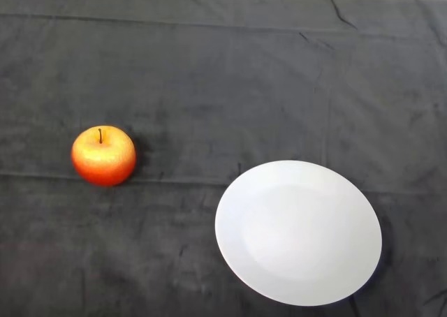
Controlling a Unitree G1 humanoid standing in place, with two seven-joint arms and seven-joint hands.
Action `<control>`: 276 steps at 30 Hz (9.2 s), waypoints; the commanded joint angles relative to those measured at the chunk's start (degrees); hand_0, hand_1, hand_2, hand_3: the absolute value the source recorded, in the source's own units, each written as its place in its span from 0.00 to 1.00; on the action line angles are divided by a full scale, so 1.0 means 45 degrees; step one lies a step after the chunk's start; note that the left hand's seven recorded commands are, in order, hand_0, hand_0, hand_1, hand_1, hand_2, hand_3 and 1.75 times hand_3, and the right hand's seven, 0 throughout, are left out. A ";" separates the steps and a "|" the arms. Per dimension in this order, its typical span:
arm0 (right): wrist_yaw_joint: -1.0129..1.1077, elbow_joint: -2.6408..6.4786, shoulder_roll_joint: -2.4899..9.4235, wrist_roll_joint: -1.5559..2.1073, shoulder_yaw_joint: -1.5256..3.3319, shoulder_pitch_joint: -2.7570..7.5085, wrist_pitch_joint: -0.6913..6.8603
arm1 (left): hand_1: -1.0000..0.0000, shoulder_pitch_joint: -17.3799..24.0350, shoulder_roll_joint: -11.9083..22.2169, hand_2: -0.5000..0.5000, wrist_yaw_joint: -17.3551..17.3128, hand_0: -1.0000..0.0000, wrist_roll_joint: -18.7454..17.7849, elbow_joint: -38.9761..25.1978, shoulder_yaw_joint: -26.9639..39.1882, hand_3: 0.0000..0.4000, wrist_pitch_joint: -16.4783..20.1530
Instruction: Move the apple to the plate
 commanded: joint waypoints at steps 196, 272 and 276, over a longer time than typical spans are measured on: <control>0.0070 -0.0125 -0.0098 0.0129 -0.0148 0.0515 0.0143 | 0.00 -0.2729 -0.6630 0.50 -0.3573 0.00 0.9710 -0.9393 -0.9354 1.00 0.2222; 0.0086 -0.0129 -0.0095 0.0107 -0.0162 0.0506 0.0174 | 1.00 -0.3636 -0.6470 0.50 -0.3792 1.00 0.8098 -0.8523 -1.3854 0.00 0.2711; 0.0085 -0.0134 -0.0095 0.0107 -0.0163 0.0510 0.0174 | 1.00 -0.3527 -0.6057 0.50 -0.3913 1.00 0.7912 -0.8811 -1.3357 0.00 0.2511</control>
